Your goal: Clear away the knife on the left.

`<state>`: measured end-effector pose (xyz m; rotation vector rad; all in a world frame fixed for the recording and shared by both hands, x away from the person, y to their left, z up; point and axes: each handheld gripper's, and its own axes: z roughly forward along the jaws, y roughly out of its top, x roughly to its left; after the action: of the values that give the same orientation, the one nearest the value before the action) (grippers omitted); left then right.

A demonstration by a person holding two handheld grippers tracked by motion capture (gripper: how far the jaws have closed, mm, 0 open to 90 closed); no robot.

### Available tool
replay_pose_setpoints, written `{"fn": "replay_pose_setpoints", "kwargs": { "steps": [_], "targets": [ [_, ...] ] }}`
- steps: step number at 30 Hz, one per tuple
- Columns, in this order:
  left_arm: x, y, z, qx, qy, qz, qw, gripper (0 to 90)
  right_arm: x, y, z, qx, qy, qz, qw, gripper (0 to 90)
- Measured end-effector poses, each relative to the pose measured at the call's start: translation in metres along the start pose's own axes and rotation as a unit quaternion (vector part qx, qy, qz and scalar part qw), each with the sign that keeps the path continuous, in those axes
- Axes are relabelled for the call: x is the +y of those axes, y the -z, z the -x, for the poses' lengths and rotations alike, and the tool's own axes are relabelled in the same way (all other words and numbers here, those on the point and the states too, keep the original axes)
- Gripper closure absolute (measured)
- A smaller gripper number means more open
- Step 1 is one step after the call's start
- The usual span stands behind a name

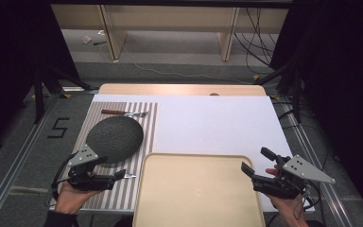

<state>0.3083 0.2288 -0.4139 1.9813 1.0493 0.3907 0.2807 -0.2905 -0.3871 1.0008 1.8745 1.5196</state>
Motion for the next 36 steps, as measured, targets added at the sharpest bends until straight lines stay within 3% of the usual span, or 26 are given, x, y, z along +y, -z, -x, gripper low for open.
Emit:
{"fn": "replay_pose_setpoints", "kwargs": {
  "steps": [1, 2, 3, 4, 7, 8, 12, 16, 18, 19, 20, 23, 25, 26, 27, 30, 31, 32, 36],
  "targets": [
    [-0.001, -0.001, -0.002, 0.003, -0.005, -0.017, 0.9998, 14.4, 0.000, 0.000, 0.000, 0.000, 0.000, 0.002, 1.0000, 15.8],
    [-0.002, -0.003, -0.005, 0.016, -0.018, -0.055, 0.9982, 14.4, 0.000, 0.000, 0.000, 0.001, 0.001, 0.004, 1.0000, 15.9],
    [-0.002, -0.003, -0.005, 0.016, -0.018, -0.055, 0.9982, 14.4, 0.000, 0.000, 0.000, 0.001, 0.001, 0.004, 1.0000, 15.9],
    [-0.004, -0.005, -0.009, 0.034, -0.026, -0.091, 0.9949, 14.4, 0.000, -0.001, 0.000, 0.002, 0.001, 0.003, 1.0000, 15.8],
    [-0.006, -0.005, -0.015, 0.052, -0.030, -0.122, 0.9907, 15.0, 0.000, 0.000, -0.001, 0.002, 0.003, 0.005, 1.0000, 15.9],
    [-0.006, -0.005, -0.015, 0.052, -0.030, -0.122, 0.9907, 15.2, 0.000, 0.000, -0.001, 0.002, 0.003, 0.005, 1.0000, 15.9],
    [-0.010, -0.007, -0.030, 0.069, -0.028, -0.166, 0.9833, 15.4, 0.000, -0.001, -0.001, 0.005, 0.003, 0.002, 1.0000, 16.0],
    [-0.014, -0.011, -0.041, 0.066, -0.016, -0.189, 0.9796, 15.6, -0.001, -0.002, -0.001, 0.007, 0.002, -0.001, 1.0000, 15.9],
    [-0.015, -0.012, -0.045, 0.068, -0.021, -0.212, 0.9747, 16.3, 0.000, -0.002, -0.001, 0.008, 0.001, -0.001, 1.0000, 15.9],
    [-0.016, -0.013, -0.048, 0.069, -0.024, -0.229, 0.9707, 16.6, -0.001, -0.002, -0.001, 0.008, 0.003, -0.003, 1.0000, 16.0],
    [-0.016, -0.013, -0.048, 0.069, -0.024, -0.229, 0.9707, 17.1, -0.001, -0.002, -0.001, 0.008, 0.003, -0.003, 1.0000, 16.0],
    [-0.017, -0.015, -0.052, 0.076, -0.036, -0.248, 0.9650, 17.7, -0.001, -0.003, -0.001, 0.009, 0.002, -0.003, 1.0000, 16.0],
    [-0.017, -0.017, -0.054, 0.076, -0.051, -0.251, 0.9636, 18.6, -0.001, -0.002, -0.001, 0.009, 0.002, -0.004, 0.9999, 16.0],
    [-0.017, -0.019, -0.055, 0.065, -0.063, -0.262, 0.9608, 19.0, 0.000, -0.002, -0.001, 0.010, 0.002, -0.002, 0.9999, 16.1],
    [-0.017, -0.019, -0.055, 0.065, -0.063, -0.262, 0.9608, 19.8, 0.000, -0.003, -0.001, 0.010, 0.003, -0.003, 0.9999, 16.1],
    [-0.019, -0.022, -0.058, 0.047, -0.070, -0.280, 0.9564, 20.9, -0.001, -0.003, -0.001, 0.011, 0.003, -0.004, 0.9999, 16.1],
    [-0.019, -0.022, -0.058, 0.047, -0.070, -0.280, 0.9564, 21.2, 0.000, -0.003, -0.001, 0.011, 0.003, -0.003, 0.9999, 16.1],
    [-0.020, -0.024, -0.060, 0.047, -0.073, -0.289, 0.9533, 21.7, 0.000, -0.003, -0.001, 0.012, 0.003, -0.003, 0.9999, 16.1],
    [-0.020, -0.028, -0.063, 0.040, -0.073, -0.293, 0.9526, 24.4, 0.000, -0.003, -0.002, 0.013, 0.005, -0.005, 0.9999, 16.3]
  ]
}}
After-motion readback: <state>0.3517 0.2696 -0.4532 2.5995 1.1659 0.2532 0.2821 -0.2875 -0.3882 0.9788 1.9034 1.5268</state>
